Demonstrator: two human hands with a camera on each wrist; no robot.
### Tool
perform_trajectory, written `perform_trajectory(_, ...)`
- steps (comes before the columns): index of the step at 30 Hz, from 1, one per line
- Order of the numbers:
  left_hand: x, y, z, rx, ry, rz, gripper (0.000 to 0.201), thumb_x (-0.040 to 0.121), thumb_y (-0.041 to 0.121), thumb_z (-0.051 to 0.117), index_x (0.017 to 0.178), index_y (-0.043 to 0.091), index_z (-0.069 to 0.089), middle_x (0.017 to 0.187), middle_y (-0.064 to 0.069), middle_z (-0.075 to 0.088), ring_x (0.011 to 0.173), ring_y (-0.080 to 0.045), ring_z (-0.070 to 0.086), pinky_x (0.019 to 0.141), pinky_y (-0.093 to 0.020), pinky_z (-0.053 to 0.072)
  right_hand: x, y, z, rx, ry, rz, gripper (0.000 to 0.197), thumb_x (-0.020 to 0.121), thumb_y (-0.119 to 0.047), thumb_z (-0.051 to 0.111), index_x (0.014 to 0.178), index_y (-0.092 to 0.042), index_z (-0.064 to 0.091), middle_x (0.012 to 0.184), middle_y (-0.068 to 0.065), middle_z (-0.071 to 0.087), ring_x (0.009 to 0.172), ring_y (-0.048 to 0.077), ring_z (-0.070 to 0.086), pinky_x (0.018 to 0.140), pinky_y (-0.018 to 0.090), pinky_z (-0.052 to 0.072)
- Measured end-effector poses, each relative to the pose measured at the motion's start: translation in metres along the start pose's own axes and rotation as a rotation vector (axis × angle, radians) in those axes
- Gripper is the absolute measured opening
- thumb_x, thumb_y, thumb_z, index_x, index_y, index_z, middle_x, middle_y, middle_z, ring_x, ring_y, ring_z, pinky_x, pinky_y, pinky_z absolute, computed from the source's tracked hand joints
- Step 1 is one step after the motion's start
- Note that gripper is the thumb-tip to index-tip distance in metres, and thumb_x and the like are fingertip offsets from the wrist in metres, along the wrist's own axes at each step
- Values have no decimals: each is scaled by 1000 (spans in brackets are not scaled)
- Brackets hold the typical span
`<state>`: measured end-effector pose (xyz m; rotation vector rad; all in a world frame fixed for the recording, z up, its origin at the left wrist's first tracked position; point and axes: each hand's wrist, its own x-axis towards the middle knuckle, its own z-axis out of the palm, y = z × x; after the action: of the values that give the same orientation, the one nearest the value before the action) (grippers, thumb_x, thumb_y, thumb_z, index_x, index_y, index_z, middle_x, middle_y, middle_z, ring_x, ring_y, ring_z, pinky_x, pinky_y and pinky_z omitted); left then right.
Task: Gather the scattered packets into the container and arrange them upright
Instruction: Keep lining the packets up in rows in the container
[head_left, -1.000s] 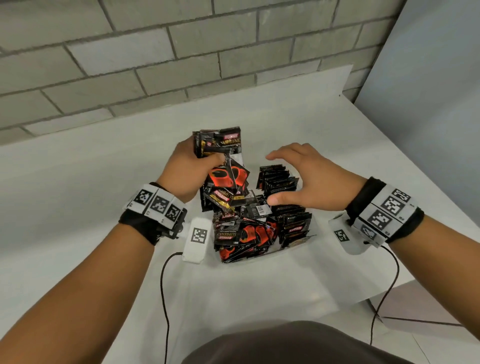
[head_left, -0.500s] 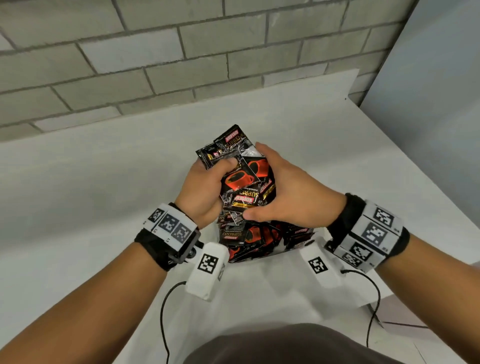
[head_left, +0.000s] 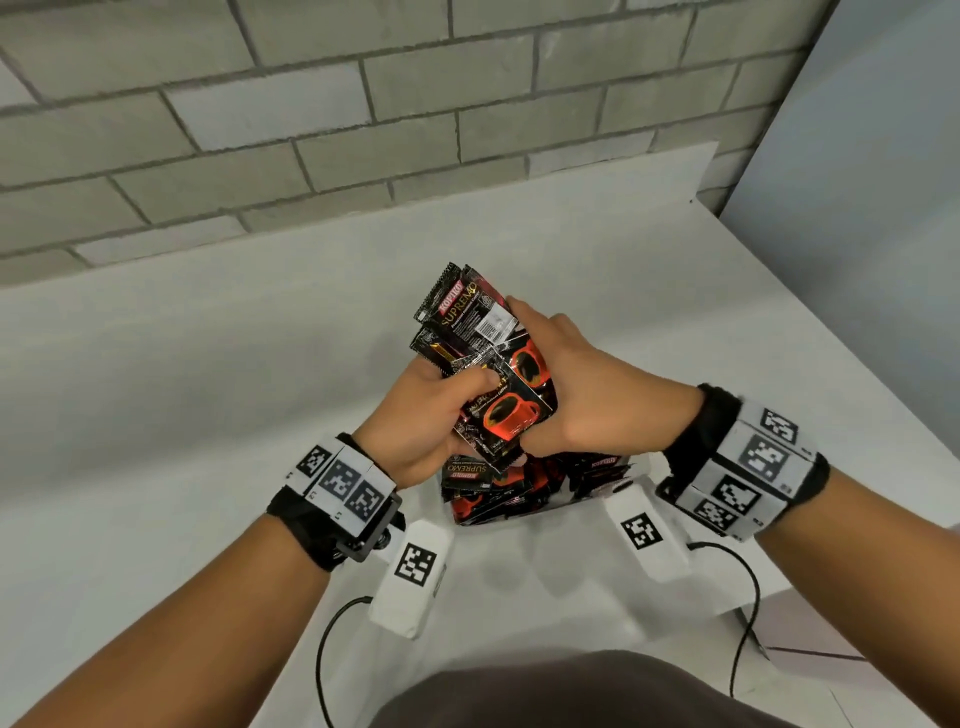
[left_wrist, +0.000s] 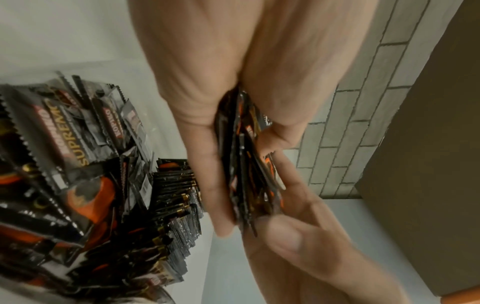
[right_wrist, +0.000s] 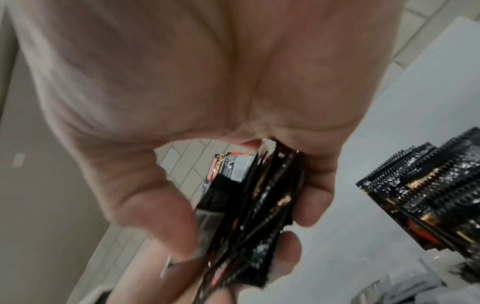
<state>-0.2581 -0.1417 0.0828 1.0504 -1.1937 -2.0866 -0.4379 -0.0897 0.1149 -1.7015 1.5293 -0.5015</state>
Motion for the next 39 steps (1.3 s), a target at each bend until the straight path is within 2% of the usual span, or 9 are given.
perform_trajectory(3,0,0,-4,34,-26,24,36,101,0,54,135,7,58,124,-20,71,106,-40,71,66,-49,62,-2,-3,-11,245,-15,-40,80,75,-37,84,141,-37,40,128,-6,59,117,10,59,97,33,51)
perform_trajectory(6,-2,-1,0,72,-85,67,39,96,-2,58,134,6,59,125,-21,70,112,-39,70,85,-50,62,0,-7,-16,145,154,80,60,84,-65,64,133,-35,49,108,-10,68,88,4,70,83,32,57)
perform_trajectory(13,-3,-6,12,94,-171,51,54,84,2,64,137,6,54,126,-20,70,111,-37,70,96,-59,55,10,6,-9,53,331,-42,28,96,-44,61,119,-28,59,102,-14,66,85,-5,62,76,24,49)
perform_trajectory(19,-3,-3,12,-18,-126,-5,62,81,7,68,139,21,51,126,-13,71,107,-33,73,83,-53,61,15,11,-7,-43,399,30,19,100,-41,53,101,-22,58,96,-1,45,79,3,47,67,6,31)
perform_trajectory(22,-3,-3,12,-1,-142,33,65,83,4,71,142,20,48,133,-17,67,115,-42,69,85,-62,58,14,11,-11,40,388,6,23,101,-36,56,107,-17,68,101,0,65,88,12,60,77,25,45)
perform_trajectory(26,-3,0,9,-8,-86,14,61,84,5,74,137,21,49,131,-15,68,111,-43,70,77,-61,61,11,14,-19,177,372,-5,20,97,-25,63,116,-20,66,104,-4,74,96,16,70,90,46,55)
perform_trajectory(30,-4,1,8,-24,-57,-14,47,92,0,66,132,21,54,128,-15,70,102,-39,73,58,-45,61,9,15,-20,180,400,11,18,99,-27,61,115,-20,67,105,-6,74,96,14,70,92,45,54)
perform_trajectory(36,-4,-1,5,-95,-21,-13,44,95,-2,60,133,19,54,118,-10,74,88,-32,77,52,-39,60,11,15,-18,351,569,-14,21,102,-30,50,114,-19,62,105,3,72,100,24,67,93,53,52)
perform_trajectory(39,-4,-2,3,-137,9,-1,36,97,-1,58,125,22,58,109,-7,76,86,-28,77,52,-37,60,12,13,-16,519,646,-47,24,101,-34,47,117,-20,59,107,8,70,101,32,69,83,50,59)
